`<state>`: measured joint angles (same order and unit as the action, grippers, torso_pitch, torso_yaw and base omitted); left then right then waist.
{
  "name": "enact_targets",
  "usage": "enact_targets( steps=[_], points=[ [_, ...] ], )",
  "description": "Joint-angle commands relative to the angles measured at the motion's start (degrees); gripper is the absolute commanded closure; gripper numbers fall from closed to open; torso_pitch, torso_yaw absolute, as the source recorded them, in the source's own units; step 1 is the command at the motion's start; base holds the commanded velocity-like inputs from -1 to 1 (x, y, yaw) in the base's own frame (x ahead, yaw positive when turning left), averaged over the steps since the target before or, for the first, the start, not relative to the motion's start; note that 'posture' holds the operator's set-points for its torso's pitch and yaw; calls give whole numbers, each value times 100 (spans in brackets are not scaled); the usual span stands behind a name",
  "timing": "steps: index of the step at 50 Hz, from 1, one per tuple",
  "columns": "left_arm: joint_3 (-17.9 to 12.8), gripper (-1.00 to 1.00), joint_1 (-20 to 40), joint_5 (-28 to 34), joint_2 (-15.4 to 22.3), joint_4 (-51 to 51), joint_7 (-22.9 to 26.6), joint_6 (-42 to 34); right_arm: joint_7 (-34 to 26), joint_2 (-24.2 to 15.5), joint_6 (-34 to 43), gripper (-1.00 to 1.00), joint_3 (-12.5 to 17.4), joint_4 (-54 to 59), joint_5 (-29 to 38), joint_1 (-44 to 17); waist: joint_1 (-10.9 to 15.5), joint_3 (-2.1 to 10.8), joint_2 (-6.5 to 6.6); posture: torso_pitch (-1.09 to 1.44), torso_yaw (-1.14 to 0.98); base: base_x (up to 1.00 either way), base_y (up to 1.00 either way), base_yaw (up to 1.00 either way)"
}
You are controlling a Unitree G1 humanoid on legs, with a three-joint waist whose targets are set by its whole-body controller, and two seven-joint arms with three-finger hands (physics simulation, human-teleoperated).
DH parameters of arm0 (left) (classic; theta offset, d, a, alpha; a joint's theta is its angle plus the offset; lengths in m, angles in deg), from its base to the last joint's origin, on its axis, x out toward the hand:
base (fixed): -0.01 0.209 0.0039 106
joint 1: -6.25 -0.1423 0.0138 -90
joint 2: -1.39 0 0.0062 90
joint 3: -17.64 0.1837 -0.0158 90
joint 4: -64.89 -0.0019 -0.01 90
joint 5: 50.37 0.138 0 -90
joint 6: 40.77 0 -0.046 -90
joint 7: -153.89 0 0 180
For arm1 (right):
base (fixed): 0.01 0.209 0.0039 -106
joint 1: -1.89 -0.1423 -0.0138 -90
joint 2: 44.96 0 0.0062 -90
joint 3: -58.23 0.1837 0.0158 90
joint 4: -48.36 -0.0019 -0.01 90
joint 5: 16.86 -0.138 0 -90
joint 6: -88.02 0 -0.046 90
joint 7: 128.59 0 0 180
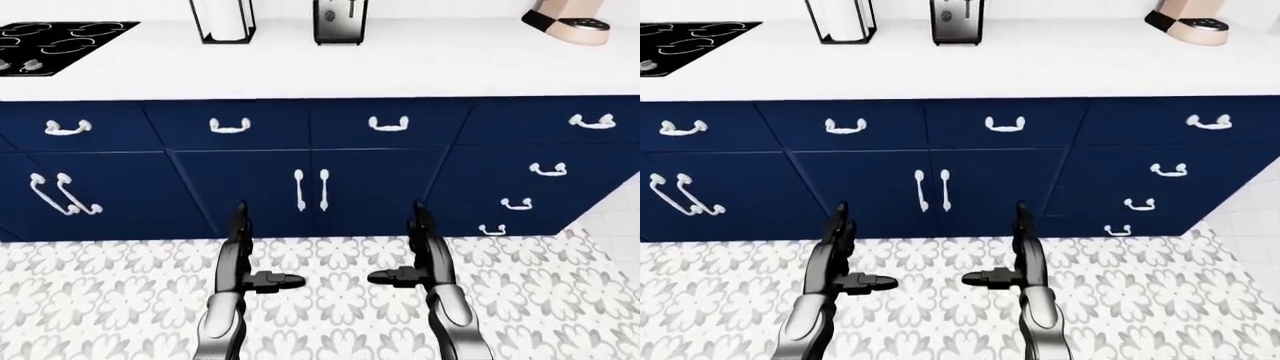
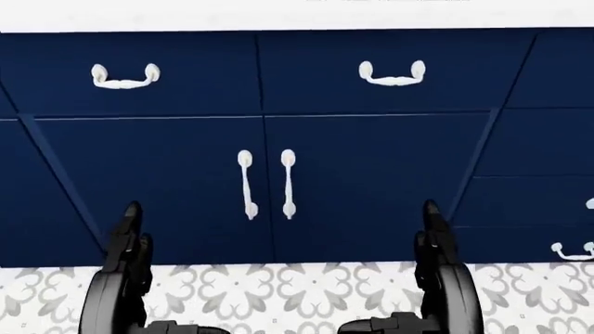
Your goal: Push down the lever of the toaster to turn it on.
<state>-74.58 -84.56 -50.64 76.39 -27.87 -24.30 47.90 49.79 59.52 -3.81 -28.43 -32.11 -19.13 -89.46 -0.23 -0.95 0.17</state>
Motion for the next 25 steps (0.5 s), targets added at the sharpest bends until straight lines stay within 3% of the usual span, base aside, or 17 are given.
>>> enact_targets(
  steps=[1,6,7,14,16,20,23,25],
  points=[
    [-8,-100,113,-32,6,181,-4,173,4,-20,-196,-100,3,-233,6,-118,4,100,0,0,0,0,0,0],
    [-52,-100,307,-120,18,20,-59,51,82,-32,-137,-100,-40,-161,144,-281,26,118,-16,0,0,0,0,0],
    [-101,-100,424,-213,22,17,-84,-129,137,-21,163,-100,-63,-377,173,-356,29,119,-19,0,0,0,0,0],
    [-407,-100,1887,-668,327,-661,-322,-828,264,-236,1029,-100,109,-169,26,-1808,40,152,-28,0,0,0,0,0],
    [-410,-100,2156,-760,402,-494,-431,-1189,329,-314,1198,-100,147,-40,-18,-2229,37,181,-23,0,0,0,0,0],
    [-570,-100,3172,-1112,737,507,-710,-2952,431,-524,2412,-100,180,-388,-160,-3179,23,224,-16,0,0,0,0,0],
    [-697,-100,3888,-1298,970,576,-835,-3540,396,-727,3542,-100,290,-958,-320,-3732,38,181,-37,0,0,0,0,0],
    [-753,-100,4402,-1434,1131,430,-925,-3835,371,-889,3811,-100,347,-909,-391,-4210,45,158,-32,0,0,0,0,0]
  ],
)
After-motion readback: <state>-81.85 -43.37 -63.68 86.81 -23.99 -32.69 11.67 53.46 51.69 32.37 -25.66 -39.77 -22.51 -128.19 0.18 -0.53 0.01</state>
